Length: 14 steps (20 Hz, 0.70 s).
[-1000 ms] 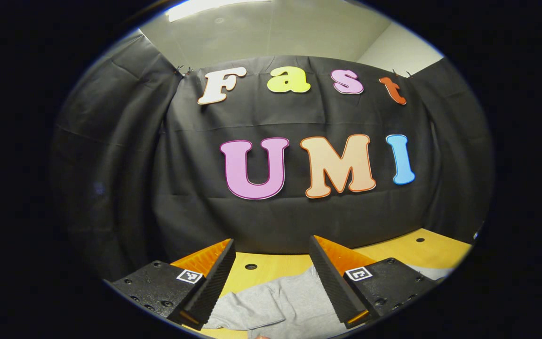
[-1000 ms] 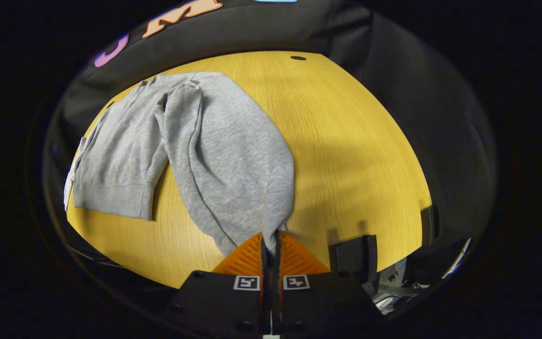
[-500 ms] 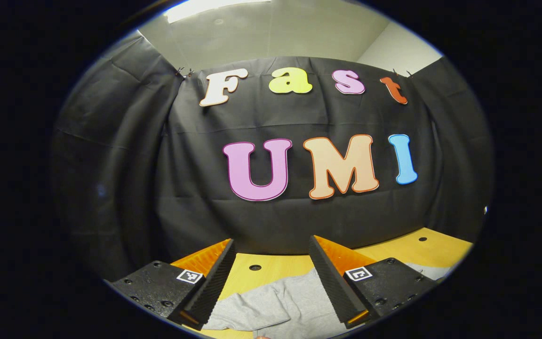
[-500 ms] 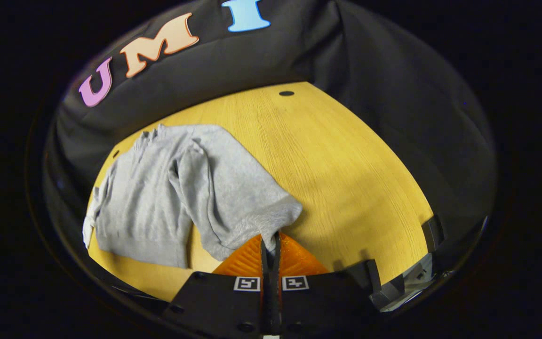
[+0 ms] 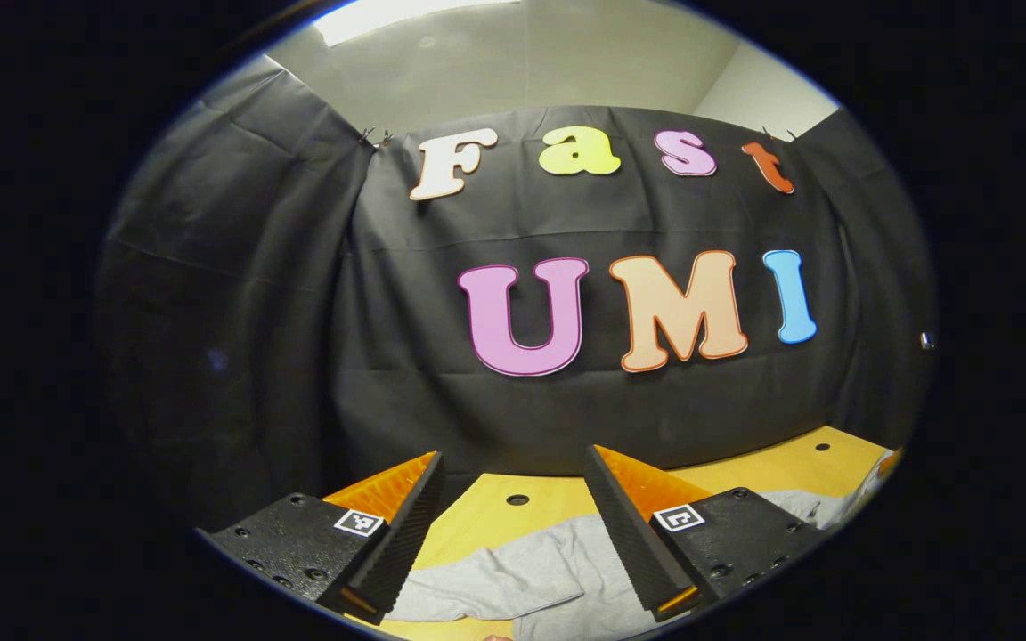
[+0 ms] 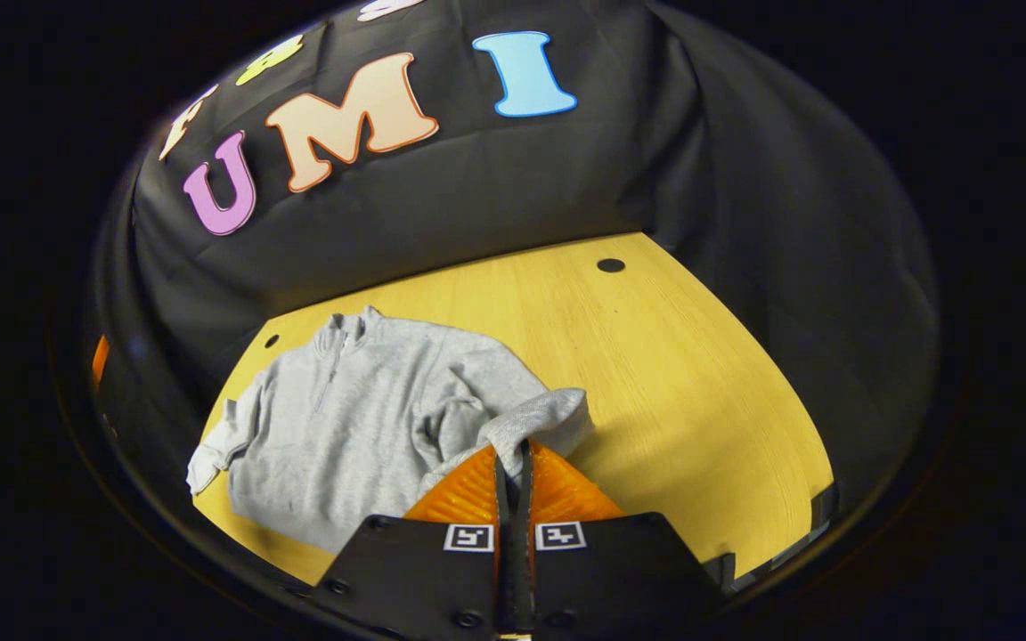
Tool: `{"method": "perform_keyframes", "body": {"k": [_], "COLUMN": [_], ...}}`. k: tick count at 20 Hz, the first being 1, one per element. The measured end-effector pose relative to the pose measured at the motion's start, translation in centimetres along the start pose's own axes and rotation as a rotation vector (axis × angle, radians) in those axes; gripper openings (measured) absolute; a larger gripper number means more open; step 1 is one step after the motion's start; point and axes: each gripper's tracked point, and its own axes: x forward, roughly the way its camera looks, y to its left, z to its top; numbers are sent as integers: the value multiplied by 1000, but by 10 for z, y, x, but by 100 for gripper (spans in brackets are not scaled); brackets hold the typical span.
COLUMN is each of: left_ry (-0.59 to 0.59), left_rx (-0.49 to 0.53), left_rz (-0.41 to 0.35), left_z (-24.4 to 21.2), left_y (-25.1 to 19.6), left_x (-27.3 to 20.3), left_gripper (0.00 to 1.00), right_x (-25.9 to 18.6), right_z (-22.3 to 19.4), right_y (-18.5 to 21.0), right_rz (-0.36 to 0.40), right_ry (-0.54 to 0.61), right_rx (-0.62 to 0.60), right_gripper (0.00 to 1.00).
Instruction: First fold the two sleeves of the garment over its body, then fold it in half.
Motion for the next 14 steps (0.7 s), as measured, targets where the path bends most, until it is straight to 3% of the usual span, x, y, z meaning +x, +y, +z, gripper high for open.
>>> {"method": "perform_keyframes", "body": {"k": [1, 3, 4, 8, 9, 10, 14], "left_ry": [2, 4, 4, 9, 10, 11, 14], "left_rx": [2, 9, 13, 21, 20, 19, 20], "left_rz": [9, 27, 38, 74, 83, 91, 123], "left_z": [-1, -2, -1, -2, -2, -2, -4], "left_y": [6, 16, 22, 41, 46, 51, 70], "left_x": [-3, -6, -9, -15, -17, -19, -26], "left_gripper": [94, 99, 94, 94, 98, 94, 94], "right_x": [2, 9, 13, 22, 24, 28, 36], "right_z": [6, 18, 24, 39, 44, 48, 60], "right_y": [11, 28, 37, 70, 80, 90, 138], "right_rz": [15, 37, 42, 81, 93, 106, 167], "right_ry": [-9, -27, -41, -57, -68, -74, -88], "right_rx": [-4, -27, -40, -55, -61, -69, -103], "right_gripper": [2, 3, 3, 3, 3, 3, 3]}}
